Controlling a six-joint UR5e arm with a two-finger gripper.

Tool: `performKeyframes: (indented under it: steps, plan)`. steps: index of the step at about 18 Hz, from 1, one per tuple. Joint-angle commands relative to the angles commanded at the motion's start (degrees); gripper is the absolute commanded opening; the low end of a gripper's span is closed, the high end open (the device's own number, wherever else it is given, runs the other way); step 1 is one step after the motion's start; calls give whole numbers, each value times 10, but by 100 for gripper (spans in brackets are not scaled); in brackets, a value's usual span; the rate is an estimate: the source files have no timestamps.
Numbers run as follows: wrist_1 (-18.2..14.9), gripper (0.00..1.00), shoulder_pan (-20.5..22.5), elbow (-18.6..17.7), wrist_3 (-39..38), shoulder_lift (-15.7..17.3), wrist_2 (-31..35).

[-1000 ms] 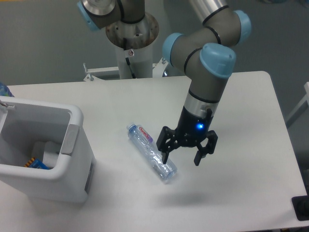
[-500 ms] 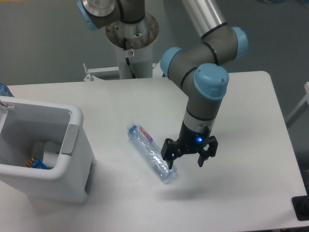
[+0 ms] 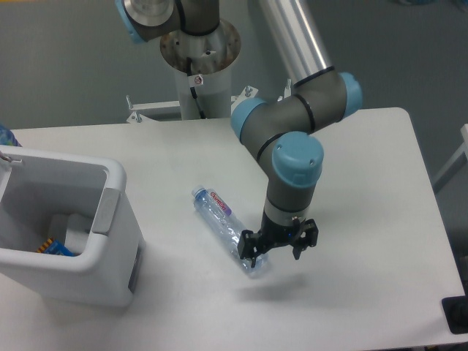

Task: Place the trash in the trash can
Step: 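Lower the gripper and close it around the bottle's body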

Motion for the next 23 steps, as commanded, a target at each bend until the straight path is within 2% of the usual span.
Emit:
performKeyframes:
  steps: [4,8,13,20,23]
  plan:
    - [-5,100,-23,0,-33,-10,13]
    - [-35,100,-35,0,-48,-11,41]
    - [-35,100,-35,2,-63,-21,75]
    - [-36,99,-35,2,-64,-46,75]
    - [-37,83,-35,2,-64,-48,75]
